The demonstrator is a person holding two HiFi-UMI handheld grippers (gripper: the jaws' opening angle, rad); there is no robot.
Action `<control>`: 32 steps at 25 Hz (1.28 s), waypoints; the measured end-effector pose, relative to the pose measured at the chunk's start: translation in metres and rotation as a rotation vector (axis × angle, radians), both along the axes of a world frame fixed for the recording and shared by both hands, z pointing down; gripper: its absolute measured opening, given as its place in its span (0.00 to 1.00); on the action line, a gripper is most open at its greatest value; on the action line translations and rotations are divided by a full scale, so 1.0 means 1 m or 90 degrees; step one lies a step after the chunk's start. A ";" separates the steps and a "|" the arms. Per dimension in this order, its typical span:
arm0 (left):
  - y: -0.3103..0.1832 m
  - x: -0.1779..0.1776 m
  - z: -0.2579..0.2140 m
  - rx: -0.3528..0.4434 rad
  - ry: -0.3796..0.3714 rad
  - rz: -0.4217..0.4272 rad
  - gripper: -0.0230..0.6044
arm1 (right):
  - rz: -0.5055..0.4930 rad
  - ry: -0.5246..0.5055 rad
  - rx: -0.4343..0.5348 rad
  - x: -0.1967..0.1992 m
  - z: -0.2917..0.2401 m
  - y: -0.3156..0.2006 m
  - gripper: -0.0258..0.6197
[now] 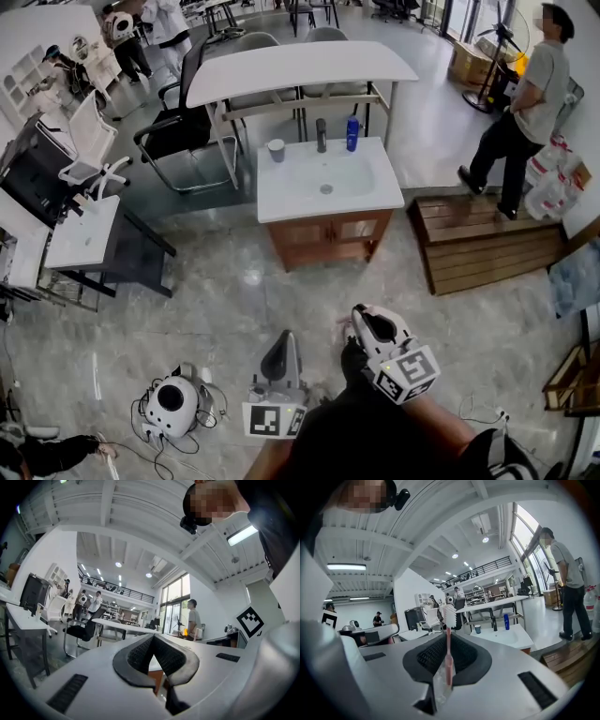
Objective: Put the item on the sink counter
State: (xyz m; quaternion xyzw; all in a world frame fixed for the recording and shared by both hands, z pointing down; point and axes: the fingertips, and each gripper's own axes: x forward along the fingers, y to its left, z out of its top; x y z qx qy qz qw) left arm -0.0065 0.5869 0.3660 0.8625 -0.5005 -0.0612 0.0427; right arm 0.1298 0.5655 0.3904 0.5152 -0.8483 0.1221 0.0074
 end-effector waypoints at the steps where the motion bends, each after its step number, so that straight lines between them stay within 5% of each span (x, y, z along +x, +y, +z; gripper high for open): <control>1: -0.010 0.003 0.001 -0.002 0.000 -0.001 0.06 | -0.002 -0.001 0.001 0.003 0.000 -0.011 0.08; 18: -0.202 0.068 -0.002 -0.024 -0.013 -0.078 0.06 | -0.084 0.000 -0.022 0.063 0.007 -0.216 0.08; 32: -0.282 0.084 -0.004 -0.032 -0.013 -0.120 0.06 | -0.106 -0.010 -0.028 0.086 0.008 -0.310 0.08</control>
